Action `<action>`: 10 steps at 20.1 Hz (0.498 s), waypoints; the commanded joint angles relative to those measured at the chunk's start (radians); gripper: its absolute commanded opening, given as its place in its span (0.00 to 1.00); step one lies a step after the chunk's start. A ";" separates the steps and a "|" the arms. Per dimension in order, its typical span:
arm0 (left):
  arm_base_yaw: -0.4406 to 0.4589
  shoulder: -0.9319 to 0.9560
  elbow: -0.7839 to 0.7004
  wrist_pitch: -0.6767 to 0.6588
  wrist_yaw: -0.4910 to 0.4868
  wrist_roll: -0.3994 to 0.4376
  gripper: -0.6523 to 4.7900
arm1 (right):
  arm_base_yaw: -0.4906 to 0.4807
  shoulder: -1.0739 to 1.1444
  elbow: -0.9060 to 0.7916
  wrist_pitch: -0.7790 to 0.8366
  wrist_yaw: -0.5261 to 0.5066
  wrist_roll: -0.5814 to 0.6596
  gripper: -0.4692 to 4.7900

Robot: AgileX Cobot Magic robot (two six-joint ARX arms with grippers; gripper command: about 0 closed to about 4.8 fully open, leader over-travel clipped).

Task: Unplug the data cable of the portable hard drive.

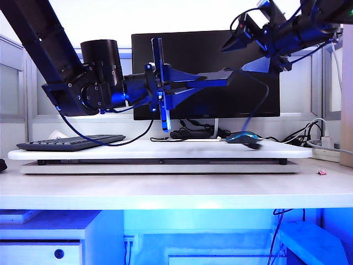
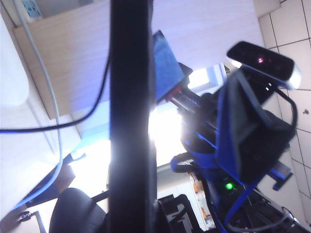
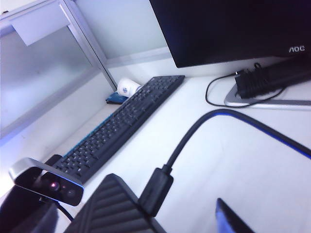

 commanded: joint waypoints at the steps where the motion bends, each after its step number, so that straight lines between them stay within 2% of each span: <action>1: -0.002 -0.009 0.008 0.075 0.004 -0.018 0.11 | 0.001 0.010 0.005 0.023 -0.010 0.003 0.88; 3: -0.008 -0.009 0.019 0.084 0.010 -0.026 0.11 | 0.007 0.031 0.005 0.077 -0.017 0.036 0.88; 4: -0.013 -0.009 0.018 0.085 0.015 -0.026 0.11 | 0.007 0.031 0.005 0.095 -0.017 0.047 0.80; 5: -0.016 -0.009 0.018 0.085 0.016 -0.025 0.11 | 0.007 0.031 0.005 0.102 -0.018 0.048 0.77; 10: -0.027 -0.009 0.018 0.089 0.016 -0.025 0.11 | 0.007 0.053 0.027 0.093 -0.027 0.059 0.74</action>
